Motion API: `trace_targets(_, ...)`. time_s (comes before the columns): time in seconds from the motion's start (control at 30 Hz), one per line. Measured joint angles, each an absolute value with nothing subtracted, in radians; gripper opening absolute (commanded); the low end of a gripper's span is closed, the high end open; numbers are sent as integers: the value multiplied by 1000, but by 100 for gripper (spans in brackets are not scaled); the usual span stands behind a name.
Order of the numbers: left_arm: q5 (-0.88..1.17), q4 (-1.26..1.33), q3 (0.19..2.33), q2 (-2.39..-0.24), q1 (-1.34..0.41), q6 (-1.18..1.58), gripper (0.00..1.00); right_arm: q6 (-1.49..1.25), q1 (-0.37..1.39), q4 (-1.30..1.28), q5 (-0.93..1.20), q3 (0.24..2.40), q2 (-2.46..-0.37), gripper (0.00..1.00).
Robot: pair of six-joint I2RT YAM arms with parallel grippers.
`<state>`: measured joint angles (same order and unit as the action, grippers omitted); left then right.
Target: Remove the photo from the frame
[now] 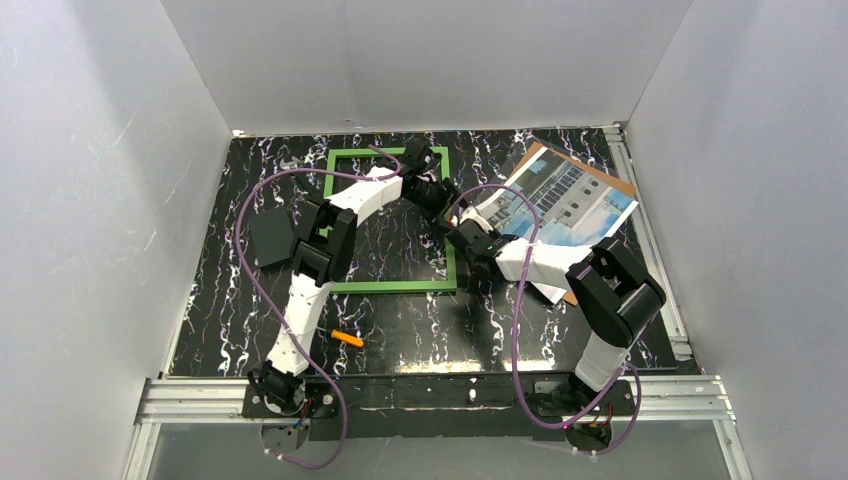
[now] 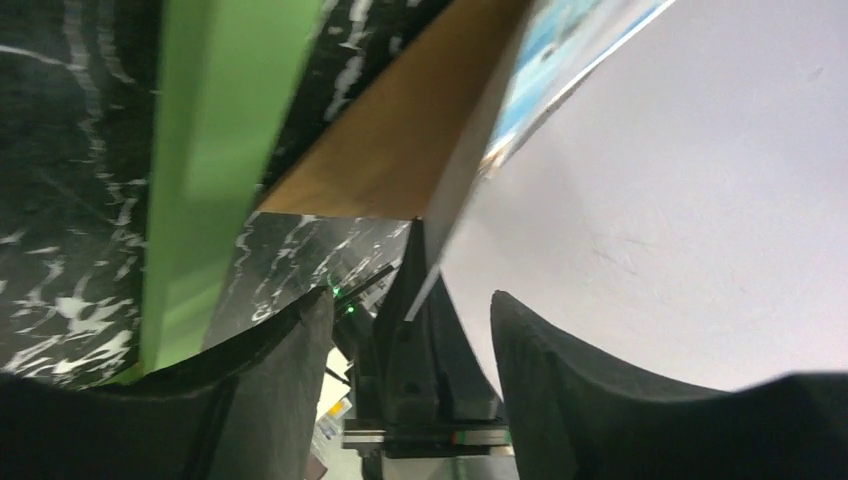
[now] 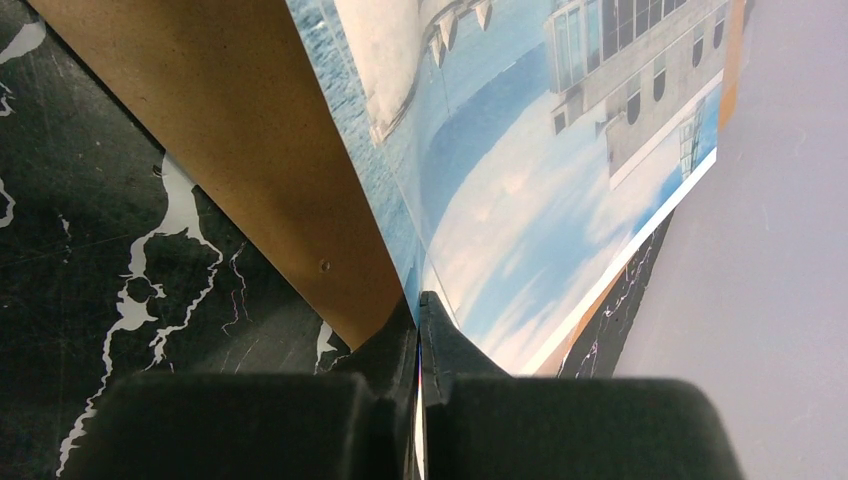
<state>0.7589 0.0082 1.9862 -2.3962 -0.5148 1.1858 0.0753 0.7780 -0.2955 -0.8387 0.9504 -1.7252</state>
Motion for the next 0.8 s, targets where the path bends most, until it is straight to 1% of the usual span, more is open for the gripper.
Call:
trace_targets(0.03,759,6,1974,-2395,-513,1182,65,75,780,-295,-841,950,-1725,1)
trace_targets(0.07,756,-3,1964,-2395,-511,1177,78,75,780,-296,-843,950,-1725,1)
trace_targets(0.1,753,-12,1952,-2394,-508,1168,94,74,781,-296,-844,950,-1725,1)
trace_targets(0.13,747,-23,1940,-2391,-505,1156,97,73,783,-297,-846,950,-1725,1)
trace_targets(0.27,722,-109,1886,-2335,-484,1097,98,59,797,-323,-844,950,-1725,1)
trace_targets(0.43,695,-211,1823,-2165,-438,1007,98,17,825,-408,-802,951,-1712,1)
trace_targets(0.6,678,-301,1819,-2020,-394,907,98,-42,845,-530,-728,966,-1679,1)
trace_targets(0.8,661,-406,1819,-1948,-382,784,98,-112,856,-669,-615,1009,-1617,1)
